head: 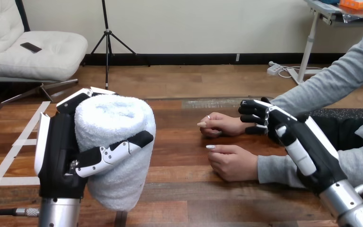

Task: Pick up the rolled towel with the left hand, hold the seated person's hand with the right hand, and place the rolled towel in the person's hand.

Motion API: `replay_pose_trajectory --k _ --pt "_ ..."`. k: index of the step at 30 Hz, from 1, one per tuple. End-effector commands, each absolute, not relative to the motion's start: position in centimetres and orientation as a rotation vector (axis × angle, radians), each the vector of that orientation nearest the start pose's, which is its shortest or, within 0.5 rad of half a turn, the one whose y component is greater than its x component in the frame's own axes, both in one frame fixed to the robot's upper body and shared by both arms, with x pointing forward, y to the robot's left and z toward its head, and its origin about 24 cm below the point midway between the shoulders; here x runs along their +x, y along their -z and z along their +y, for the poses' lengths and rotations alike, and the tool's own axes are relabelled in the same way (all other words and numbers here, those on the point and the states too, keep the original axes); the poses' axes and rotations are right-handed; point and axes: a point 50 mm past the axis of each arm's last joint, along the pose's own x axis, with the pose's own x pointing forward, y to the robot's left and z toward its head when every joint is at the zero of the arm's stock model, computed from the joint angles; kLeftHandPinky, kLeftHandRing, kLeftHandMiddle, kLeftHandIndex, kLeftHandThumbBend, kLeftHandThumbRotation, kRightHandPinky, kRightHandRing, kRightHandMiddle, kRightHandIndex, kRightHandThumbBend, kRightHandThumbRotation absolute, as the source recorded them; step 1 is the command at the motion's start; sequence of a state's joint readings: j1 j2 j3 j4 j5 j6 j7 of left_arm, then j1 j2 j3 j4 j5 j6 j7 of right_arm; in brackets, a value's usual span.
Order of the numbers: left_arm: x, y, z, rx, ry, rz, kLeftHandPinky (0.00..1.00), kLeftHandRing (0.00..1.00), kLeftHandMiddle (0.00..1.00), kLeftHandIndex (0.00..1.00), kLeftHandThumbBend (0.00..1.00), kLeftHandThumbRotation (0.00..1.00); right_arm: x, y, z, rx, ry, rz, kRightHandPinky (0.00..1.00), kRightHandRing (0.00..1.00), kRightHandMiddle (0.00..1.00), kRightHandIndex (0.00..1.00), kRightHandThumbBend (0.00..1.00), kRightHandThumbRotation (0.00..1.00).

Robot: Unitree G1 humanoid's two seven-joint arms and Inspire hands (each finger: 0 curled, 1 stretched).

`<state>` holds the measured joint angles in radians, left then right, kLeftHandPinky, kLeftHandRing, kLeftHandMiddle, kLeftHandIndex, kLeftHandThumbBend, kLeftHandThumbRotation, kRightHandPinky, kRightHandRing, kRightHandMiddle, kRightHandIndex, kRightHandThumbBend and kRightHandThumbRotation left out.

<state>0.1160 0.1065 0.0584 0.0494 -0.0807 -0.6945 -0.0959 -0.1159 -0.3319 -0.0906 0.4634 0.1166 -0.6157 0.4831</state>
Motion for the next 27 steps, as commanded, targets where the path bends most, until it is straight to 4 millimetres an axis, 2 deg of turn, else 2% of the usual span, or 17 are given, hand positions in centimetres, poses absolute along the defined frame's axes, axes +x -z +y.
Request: replay_pose_trajectory --k 1,6,11,27 --pt "22.4 -8.8 18.3 0.075 0.003 -0.629 0.26 0.32 0.39 0.42 0.63 0.0 27.9 -6.3 -22.8 -0.371 -0.356 -0.322 0.8 0.85 0.85 0.84 0.68 1.0" --pt "22.5 -8.9 18.3 0.078 0.003 -0.634 0.26 0.32 0.39 0.42 0.63 0.0 28.6 -6.3 -23.2 -0.426 -0.363 -0.315 0.81 0.85 0.85 0.84 0.62 1.0" --pt "22.5 -8.9 18.3 0.077 0.004 -0.638 0.26 0.32 0.39 0.42 0.63 0.0 29.2 -6.2 -23.6 -0.465 -0.369 -0.295 0.8 0.85 0.85 0.83 0.59 0.98" --pt "22.5 -9.0 18.4 0.069 -0.007 -0.647 0.26 0.32 0.39 0.42 0.64 0.0 30.8 -5.4 -24.4 -0.598 -0.379 -0.169 0.79 0.84 0.84 0.84 0.64 0.91"
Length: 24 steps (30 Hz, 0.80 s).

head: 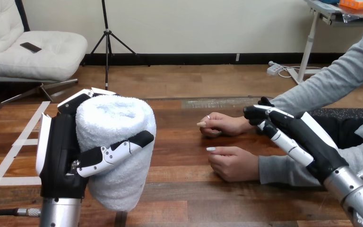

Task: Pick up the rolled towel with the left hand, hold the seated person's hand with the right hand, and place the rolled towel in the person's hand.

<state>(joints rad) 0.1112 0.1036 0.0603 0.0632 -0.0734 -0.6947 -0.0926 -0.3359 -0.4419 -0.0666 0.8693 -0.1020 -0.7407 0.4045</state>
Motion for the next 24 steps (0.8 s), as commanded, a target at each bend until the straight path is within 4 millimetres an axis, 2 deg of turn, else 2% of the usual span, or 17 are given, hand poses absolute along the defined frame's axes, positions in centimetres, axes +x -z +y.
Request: replay_pose_trajectory --k 1,11,14,15,24 --pt "22.5 -9.0 18.4 0.068 -0.007 -0.647 0.26 0.32 0.38 0.42 0.64 0.0 30.9 -5.4 -24.4 -0.603 -0.379 -0.164 0.79 0.84 0.85 0.84 0.64 0.9" --pt "22.4 -8.9 18.6 0.056 -0.013 -0.65 0.24 0.3 0.37 0.42 0.64 0.0 31.6 -4.8 -25.0 -0.656 -0.381 -0.062 0.81 0.86 0.86 0.86 0.7 0.75" --pt "22.4 -8.9 18.7 0.054 -0.016 -0.65 0.24 0.29 0.37 0.42 0.64 0.0 31.8 -4.7 -25.2 -0.659 -0.383 -0.033 0.83 0.87 0.87 0.86 0.71 0.69" --pt "22.4 -8.9 18.7 0.054 -0.017 -0.649 0.24 0.3 0.37 0.42 0.65 0.0 31.9 -4.6 -25.2 -0.661 -0.382 -0.023 0.83 0.87 0.88 0.87 0.73 0.64" --pt "22.4 -8.9 19.0 0.058 -0.023 -0.647 0.25 0.3 0.38 0.43 0.65 0.0 32.2 -4.4 -25.6 -0.687 -0.378 0.033 0.84 0.88 0.89 0.88 0.81 0.46"
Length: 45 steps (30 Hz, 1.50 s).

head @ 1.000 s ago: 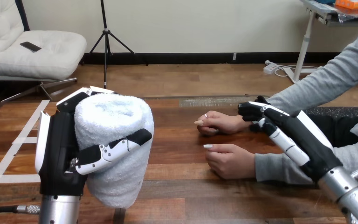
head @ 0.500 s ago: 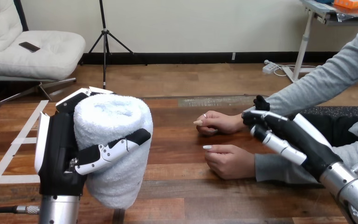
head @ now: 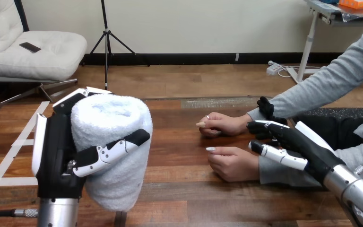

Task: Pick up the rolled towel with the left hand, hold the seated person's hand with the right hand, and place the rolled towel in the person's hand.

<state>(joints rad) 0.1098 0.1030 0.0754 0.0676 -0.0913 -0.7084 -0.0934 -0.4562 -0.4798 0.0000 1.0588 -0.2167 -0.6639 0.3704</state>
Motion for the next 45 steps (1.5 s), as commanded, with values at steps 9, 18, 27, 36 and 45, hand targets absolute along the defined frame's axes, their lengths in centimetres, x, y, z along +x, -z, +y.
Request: replay_pose_trajectory --k 9,18,27,36,45 --pt "22.4 -8.8 19.2 0.067 -0.024 -0.647 0.26 0.32 0.39 0.43 0.64 0.0 32.4 -4.3 -25.9 -0.737 -0.386 0.083 0.82 0.88 0.89 0.88 0.9 0.35" --pt "22.5 -8.7 19.3 0.064 -0.023 -0.645 0.26 0.31 0.39 0.43 0.65 0.0 32.8 -4.1 -26.1 -0.8 -0.402 0.146 0.83 0.89 0.91 0.9 0.95 0.32" --pt "22.6 -8.6 19.3 0.067 -0.023 -0.645 0.26 0.32 0.39 0.44 0.65 0.0 33.1 -4.0 -26.3 -0.875 -0.42 0.207 0.84 0.9 0.91 0.91 0.98 0.3" --pt "22.7 -8.7 19.3 0.068 -0.018 -0.648 0.27 0.32 0.39 0.44 0.66 0.0 33.4 -4.0 -26.4 -0.962 -0.437 0.249 0.82 0.9 0.91 0.91 0.99 0.26" --pt "22.7 -8.8 19.3 0.071 -0.013 -0.649 0.27 0.32 0.39 0.43 0.66 0.0 33.7 -4.2 -26.4 -1.045 -0.455 0.269 0.81 0.89 0.91 0.91 1.0 0.28"
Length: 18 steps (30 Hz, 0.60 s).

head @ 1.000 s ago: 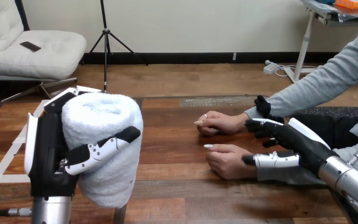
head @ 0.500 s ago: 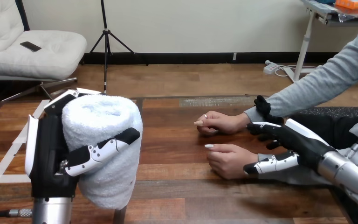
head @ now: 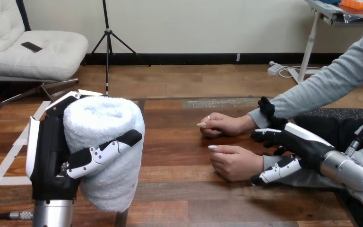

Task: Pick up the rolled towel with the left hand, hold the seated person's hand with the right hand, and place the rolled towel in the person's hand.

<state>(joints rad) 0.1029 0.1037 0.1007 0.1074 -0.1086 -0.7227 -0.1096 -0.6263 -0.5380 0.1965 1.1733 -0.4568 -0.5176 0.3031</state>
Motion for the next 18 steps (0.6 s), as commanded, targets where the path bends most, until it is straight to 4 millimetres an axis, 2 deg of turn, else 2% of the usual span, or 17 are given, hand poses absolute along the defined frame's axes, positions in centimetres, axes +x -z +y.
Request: replay_pose_trajectory --k 1,18 --pt "22.72 -8.81 19.26 0.071 -0.013 -0.649 0.27 0.32 0.39 0.43 0.66 0.0 33.76 -4.23 -26.39 -1.049 -0.455 0.269 0.81 0.89 0.9 0.91 1.0 0.28" --pt "22.62 -8.58 19.41 0.069 -0.019 -0.64 0.27 0.33 0.4 0.43 0.66 0.0 34.38 -4.67 -26.43 -1.111 -0.458 0.31 0.8 0.88 0.9 0.89 1.0 0.16"
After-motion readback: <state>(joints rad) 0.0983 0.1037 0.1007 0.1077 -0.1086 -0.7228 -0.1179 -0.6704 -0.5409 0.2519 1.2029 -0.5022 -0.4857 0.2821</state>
